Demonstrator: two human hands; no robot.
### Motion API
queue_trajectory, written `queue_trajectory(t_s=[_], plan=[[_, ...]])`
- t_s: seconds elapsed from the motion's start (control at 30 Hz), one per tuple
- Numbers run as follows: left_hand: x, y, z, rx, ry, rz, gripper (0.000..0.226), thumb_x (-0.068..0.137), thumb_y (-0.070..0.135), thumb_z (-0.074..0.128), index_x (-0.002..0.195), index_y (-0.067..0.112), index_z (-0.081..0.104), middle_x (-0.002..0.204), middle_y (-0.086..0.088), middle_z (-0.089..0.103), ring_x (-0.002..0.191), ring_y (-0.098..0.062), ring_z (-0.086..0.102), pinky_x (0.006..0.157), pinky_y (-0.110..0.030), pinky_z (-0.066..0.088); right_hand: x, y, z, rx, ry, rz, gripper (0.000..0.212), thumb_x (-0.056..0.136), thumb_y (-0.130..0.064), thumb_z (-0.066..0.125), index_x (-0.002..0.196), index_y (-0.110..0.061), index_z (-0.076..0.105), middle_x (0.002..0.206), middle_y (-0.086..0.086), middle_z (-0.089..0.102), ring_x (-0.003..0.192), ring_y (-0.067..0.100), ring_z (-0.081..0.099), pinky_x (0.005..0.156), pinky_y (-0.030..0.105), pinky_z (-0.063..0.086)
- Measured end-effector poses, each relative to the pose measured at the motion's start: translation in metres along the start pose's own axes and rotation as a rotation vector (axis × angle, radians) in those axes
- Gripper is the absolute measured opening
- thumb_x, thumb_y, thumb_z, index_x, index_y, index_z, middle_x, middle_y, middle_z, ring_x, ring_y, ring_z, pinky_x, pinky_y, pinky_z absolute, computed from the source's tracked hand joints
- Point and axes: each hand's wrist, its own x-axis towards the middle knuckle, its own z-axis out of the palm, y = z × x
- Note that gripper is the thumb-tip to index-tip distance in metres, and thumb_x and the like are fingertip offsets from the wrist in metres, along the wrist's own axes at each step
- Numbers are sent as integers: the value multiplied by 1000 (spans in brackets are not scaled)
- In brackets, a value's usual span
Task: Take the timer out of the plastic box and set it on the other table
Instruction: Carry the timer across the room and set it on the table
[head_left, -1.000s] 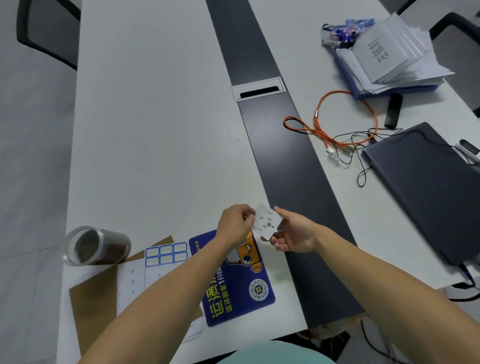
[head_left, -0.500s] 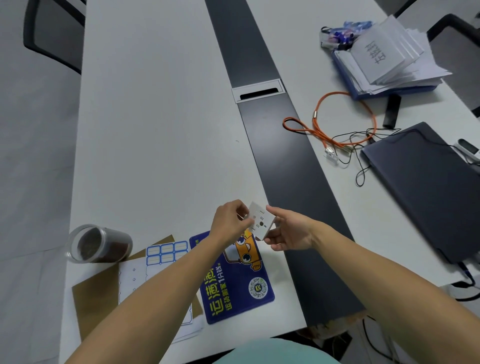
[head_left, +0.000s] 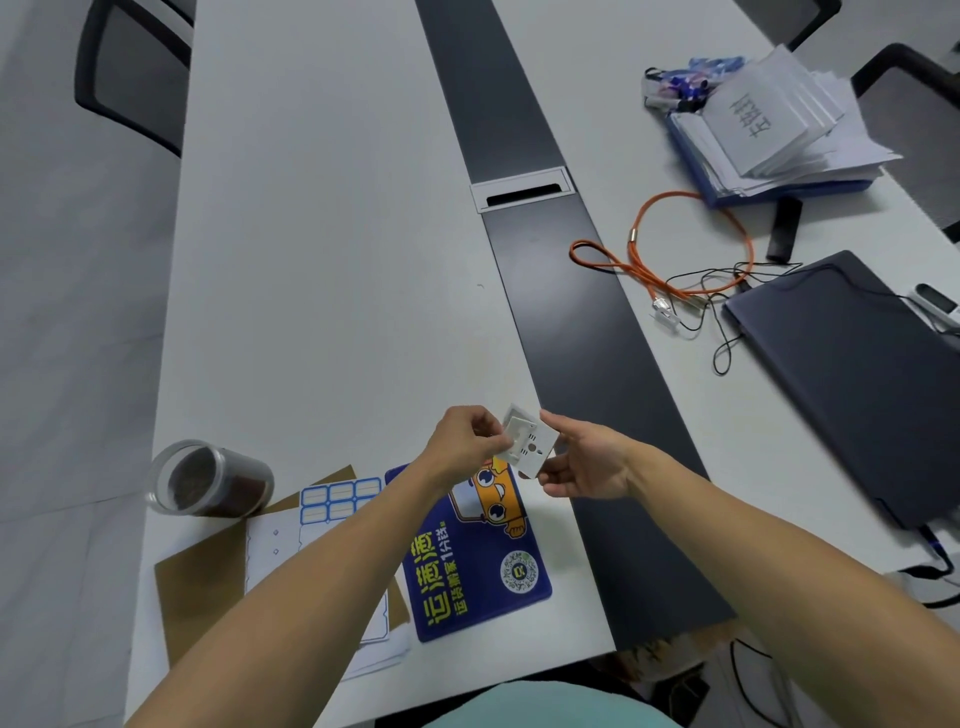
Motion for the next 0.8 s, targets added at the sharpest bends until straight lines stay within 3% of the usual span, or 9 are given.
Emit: queue_trajectory(t_s=[0.13,0.27,0.37,0.47,0.6,0.7,0.8], plan=[[-4,3,0,55,-22,55,13,86,17,71,79,14,60,110,-13,69,104,-27,66,76,-31,60,0,-2,4,7,41,-27,51,92,-61,48,116,-18,63,109,20,62,95,28,56,79,31,56],[-8,6,2,291,92,158,10,83,18,73,81,11,67,116,-8,65,108,-22,59,74,-19,46,0,-2,6,10,72,-42,57,88,-61,55,121,-15,60,111,22,61,92,28,59,74,31,58],[-9,3,3,337,72,162,13,86,20,70,93,9,72,122,-7,63,111,-23,58,66,-13,42,1,-1,8,-21,152,-88,62,86,-60,60,126,-12,57,109,21,62,83,24,60,69,31,59],[-7,-11,-3,381,65,108,24,89,24,64,109,13,70,126,-6,60,113,-22,57,76,-24,46,6,-1,5,-211,342,-211,54,86,-57,63,115,-12,62,110,21,63,83,25,63,73,34,62],[-2,-36,-9,512,19,0,39,90,34,62,125,16,60,131,-7,53,115,-26,56,87,-36,51,7,-4,-9,-546,711,-341,48,84,-54,68,108,-14,60,104,6,64,86,20,63,75,34,59],[2,-47,-12,650,3,-34,44,92,37,58,130,15,54,130,-9,50,116,-30,53,92,-41,52,3,-5,-18,-891,941,-354,59,81,-63,64,118,-18,54,114,7,61,99,24,62,74,31,51],[13,-54,-14,799,34,9,45,95,38,51,133,13,50,132,-11,48,118,-30,50,95,-41,48,6,-5,-21,-1053,1027,-345,70,80,-69,59,127,-18,47,121,11,52,105,29,60,76,34,52]])
